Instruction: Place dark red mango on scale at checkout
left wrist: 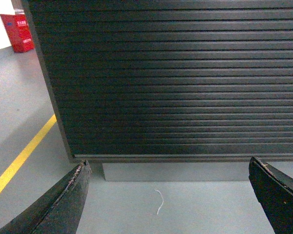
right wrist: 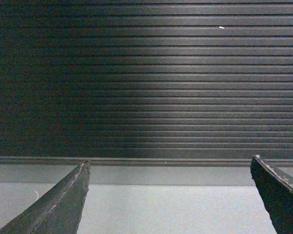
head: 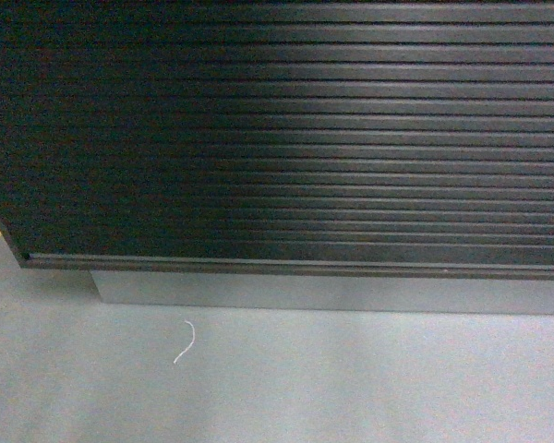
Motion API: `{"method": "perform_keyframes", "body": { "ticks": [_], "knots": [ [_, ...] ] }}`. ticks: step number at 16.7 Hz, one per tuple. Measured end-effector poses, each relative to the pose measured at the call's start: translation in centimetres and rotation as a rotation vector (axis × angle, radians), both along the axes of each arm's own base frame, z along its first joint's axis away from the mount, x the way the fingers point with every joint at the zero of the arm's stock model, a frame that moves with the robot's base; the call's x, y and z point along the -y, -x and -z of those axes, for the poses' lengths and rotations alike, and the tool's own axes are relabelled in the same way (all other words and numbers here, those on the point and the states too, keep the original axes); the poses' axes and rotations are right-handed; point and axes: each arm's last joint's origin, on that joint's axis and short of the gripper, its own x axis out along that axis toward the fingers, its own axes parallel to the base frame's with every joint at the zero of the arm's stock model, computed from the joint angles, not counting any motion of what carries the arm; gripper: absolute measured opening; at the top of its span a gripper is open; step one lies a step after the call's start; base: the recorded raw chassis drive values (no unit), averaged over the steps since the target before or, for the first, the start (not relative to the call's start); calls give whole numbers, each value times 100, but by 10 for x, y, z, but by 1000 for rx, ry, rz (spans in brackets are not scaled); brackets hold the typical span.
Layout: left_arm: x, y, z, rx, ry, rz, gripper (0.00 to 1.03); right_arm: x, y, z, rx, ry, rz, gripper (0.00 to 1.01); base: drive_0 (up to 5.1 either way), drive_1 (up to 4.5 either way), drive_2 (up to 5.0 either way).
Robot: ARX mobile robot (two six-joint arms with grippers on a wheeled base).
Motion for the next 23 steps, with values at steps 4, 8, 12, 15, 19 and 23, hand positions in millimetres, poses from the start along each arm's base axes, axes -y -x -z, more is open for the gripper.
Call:
{"method": "perform_keyframes", "body": {
  "ticks": [4, 8, 12, 15, 19, 23],
  "knots": [
    [0, 0, 0, -1, 0, 0, 98, 0, 0, 0, -1, 0, 0, 98, -9, 327, -345],
    [0, 0, 0, 0, 0, 0, 98, 0, 0, 0, -3, 0, 0, 98, -12, 325, -349],
    [0, 0, 0, -2, 0, 0, 98, 0, 0, 0, -2, 0, 0, 98, -12, 326, -349],
    [0, 0, 0, 0, 0, 0, 98, 0, 0, 0, 0, 0, 0, 98, 0, 338, -338],
    [0, 0, 0, -1, 0, 0, 98, 0, 0, 0, -3, 0, 0, 98, 0, 338, -338],
    [0, 0, 0, -2, 0, 0, 98, 0, 0, 0, -2, 0, 0, 98, 0, 338, -338]
  ]
}}
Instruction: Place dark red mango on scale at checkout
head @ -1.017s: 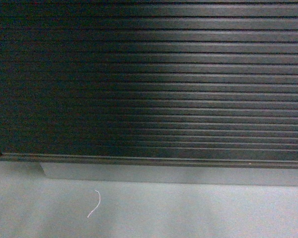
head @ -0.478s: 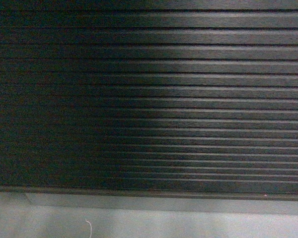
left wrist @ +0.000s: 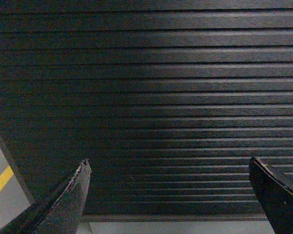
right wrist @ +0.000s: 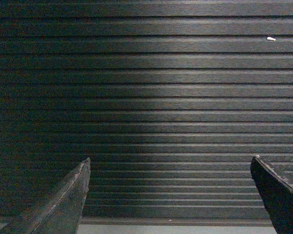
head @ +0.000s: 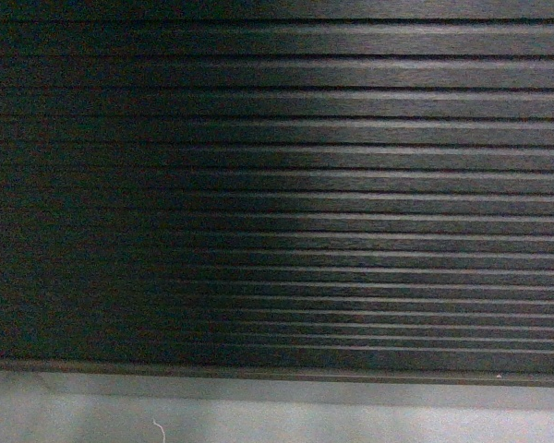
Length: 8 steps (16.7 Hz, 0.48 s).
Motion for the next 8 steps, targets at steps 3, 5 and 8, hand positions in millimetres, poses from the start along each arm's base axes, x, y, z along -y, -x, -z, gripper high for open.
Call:
{"method": "perform_keyframes", "body": {
  "ticks": [3, 5, 8],
  "knots": [
    [0, 0, 0, 0, 0, 0, 98, 0, 0, 0, 0, 0, 0, 98, 0, 338, -338],
    [0, 0, 0, 0, 0, 0, 98, 0, 0, 0, 0, 0, 0, 98, 0, 338, -338],
    [0, 0, 0, 0, 0, 0, 98, 0, 0, 0, 0, 0, 0, 98, 0, 338, -338]
  ]
}}
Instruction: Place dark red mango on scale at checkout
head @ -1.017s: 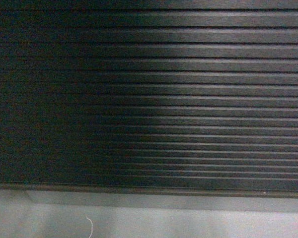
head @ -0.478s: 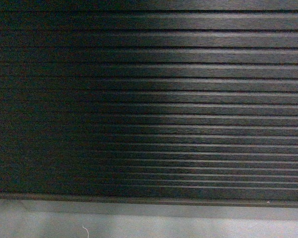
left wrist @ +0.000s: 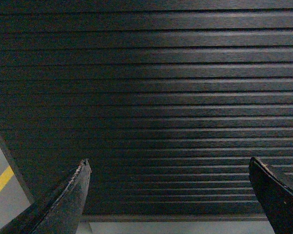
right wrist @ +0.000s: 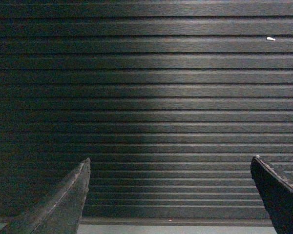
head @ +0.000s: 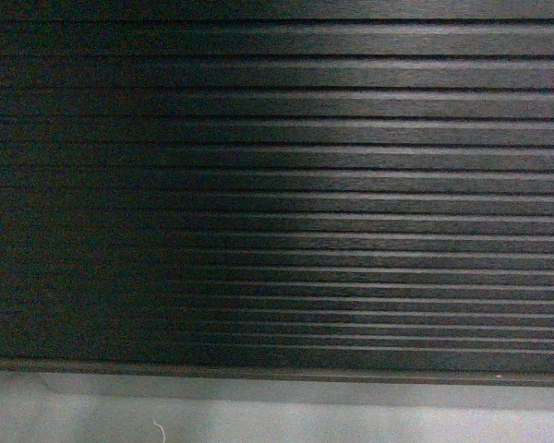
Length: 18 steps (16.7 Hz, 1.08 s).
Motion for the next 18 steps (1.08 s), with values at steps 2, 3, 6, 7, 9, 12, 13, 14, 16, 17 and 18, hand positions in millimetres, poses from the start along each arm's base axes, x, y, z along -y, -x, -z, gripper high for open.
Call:
{"method": "perform_keyframes", "body": {
  "ticks": [2, 3, 6, 7, 9, 12, 13, 14, 16, 17, 18],
  "knots": [
    [0, 0, 0, -2, 0, 0, 98, 0, 0, 0, -3, 0, 0, 98, 0, 0, 0],
    [0, 0, 0, -3, 0, 0, 98, 0, 0, 0, -2, 0, 0, 98, 0, 0, 0],
    [0, 0, 0, 0, 0, -2, 98, 0, 0, 0, 0, 0, -2, 98, 0, 0, 0],
    [0, 0, 0, -1, 0, 0, 98, 0, 0, 0, 1, -1, 1, 98, 0, 0, 0],
    [0, 0, 0, 0, 0, 0, 98, 0, 0, 0, 0, 2, -1, 98, 0, 0, 0],
    [0, 0, 0, -1, 0, 0, 98, 0, 0, 0, 2, 1, 0, 98, 0, 0, 0],
    [0, 0, 0, 1, 0, 0, 98, 0, 0, 0, 0, -1, 0, 98, 0, 0, 0],
    [0, 0, 0, 0, 0, -1, 98, 0, 0, 0, 0, 1, 0, 98, 0, 0, 0],
    [0, 0, 0, 0, 0, 1, 98, 0, 0, 0, 0, 0, 0, 98, 0, 0, 0],
    [0, 0, 0, 0, 0, 0, 98, 0, 0, 0, 0, 0, 0, 98, 0, 0, 0],
    [0, 0, 0, 0, 0, -1, 98, 0, 0, 0, 1, 0, 0, 98, 0, 0, 0]
  ]
}}
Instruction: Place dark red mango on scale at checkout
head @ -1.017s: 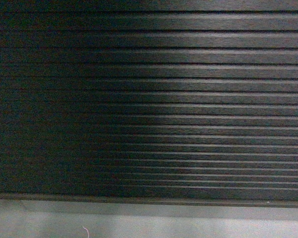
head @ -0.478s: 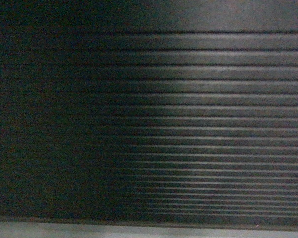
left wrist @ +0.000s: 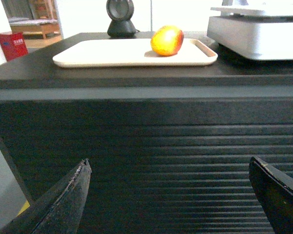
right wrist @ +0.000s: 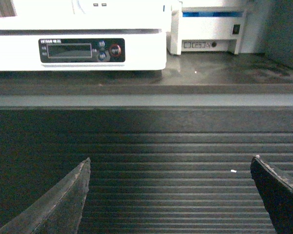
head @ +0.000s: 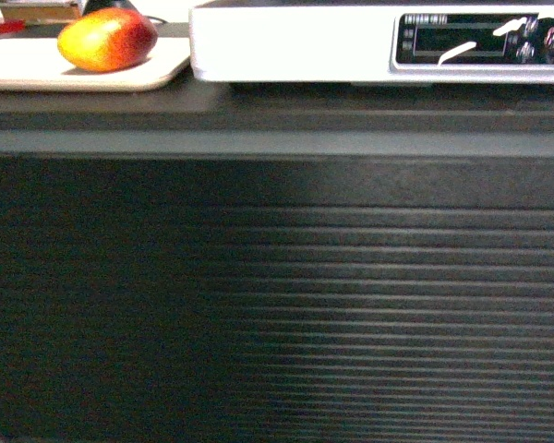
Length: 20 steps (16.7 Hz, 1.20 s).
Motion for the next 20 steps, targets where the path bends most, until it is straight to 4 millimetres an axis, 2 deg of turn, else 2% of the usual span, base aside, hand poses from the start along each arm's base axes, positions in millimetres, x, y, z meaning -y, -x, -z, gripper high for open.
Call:
{"method": "perform_keyframes", "body": {
  "ticks": [20],
  "knots": [
    [0, 0, 0, 0, 0, 1, 98, 0, 0, 0, 0, 0, 0, 98, 0, 0, 0]
  ]
}}
